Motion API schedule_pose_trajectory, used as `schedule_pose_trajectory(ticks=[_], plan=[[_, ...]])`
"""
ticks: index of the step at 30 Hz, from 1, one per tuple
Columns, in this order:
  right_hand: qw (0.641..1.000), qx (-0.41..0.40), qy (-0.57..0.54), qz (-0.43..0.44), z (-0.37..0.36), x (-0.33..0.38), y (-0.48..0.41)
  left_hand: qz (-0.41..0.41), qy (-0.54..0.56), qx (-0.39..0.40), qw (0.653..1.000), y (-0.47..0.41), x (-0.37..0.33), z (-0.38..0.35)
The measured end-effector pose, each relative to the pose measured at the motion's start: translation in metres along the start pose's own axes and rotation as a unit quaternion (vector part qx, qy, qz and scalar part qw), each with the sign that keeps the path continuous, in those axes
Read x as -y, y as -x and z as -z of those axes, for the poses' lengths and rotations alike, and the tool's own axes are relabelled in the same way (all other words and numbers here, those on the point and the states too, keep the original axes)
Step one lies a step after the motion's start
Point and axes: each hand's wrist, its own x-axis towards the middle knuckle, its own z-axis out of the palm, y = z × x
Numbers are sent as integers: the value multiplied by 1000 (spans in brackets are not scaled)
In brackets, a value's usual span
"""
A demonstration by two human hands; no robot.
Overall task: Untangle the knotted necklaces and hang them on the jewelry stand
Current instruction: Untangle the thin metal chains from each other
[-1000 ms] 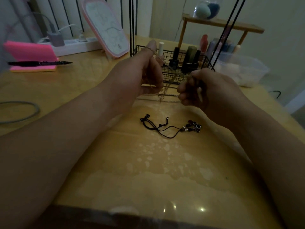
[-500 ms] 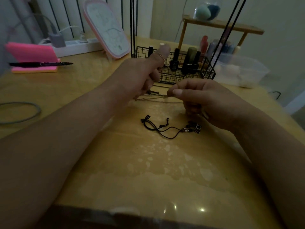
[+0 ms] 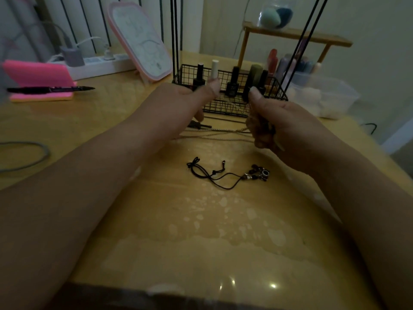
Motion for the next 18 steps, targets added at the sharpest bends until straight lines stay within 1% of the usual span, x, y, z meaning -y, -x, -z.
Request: schedule_pose_trajectory(ticks=[2, 4, 6, 8, 10, 12, 15, 18], plan=[[999, -4, -47, -14, 1, 2, 0, 34, 95, 31, 994, -2, 0, 1], [997, 14, -72, -20, 2, 3, 0, 68, 189, 73, 977, -2, -2, 3], [997, 51, -58, -26, 1, 2, 1, 85, 239, 108, 961, -1, -3, 3], [996, 77, -29, -36, 0, 1, 3, 95, 261, 128, 952, -1, -3, 2], [995, 83, -19, -44, 0, 1, 3, 95, 272, 119, 950, -2, -4, 2], [995, 85, -20, -42, 1, 1, 3, 66, 264, 98, 957, -2, -3, 3], [996, 85, -25, -24, 1, 1, 2, 6, 198, 81, 977, 0, -4, 2], [995, 92, -25, -13, 1, 0, 0, -36, 119, 111, 986, 4, -4, -1]])
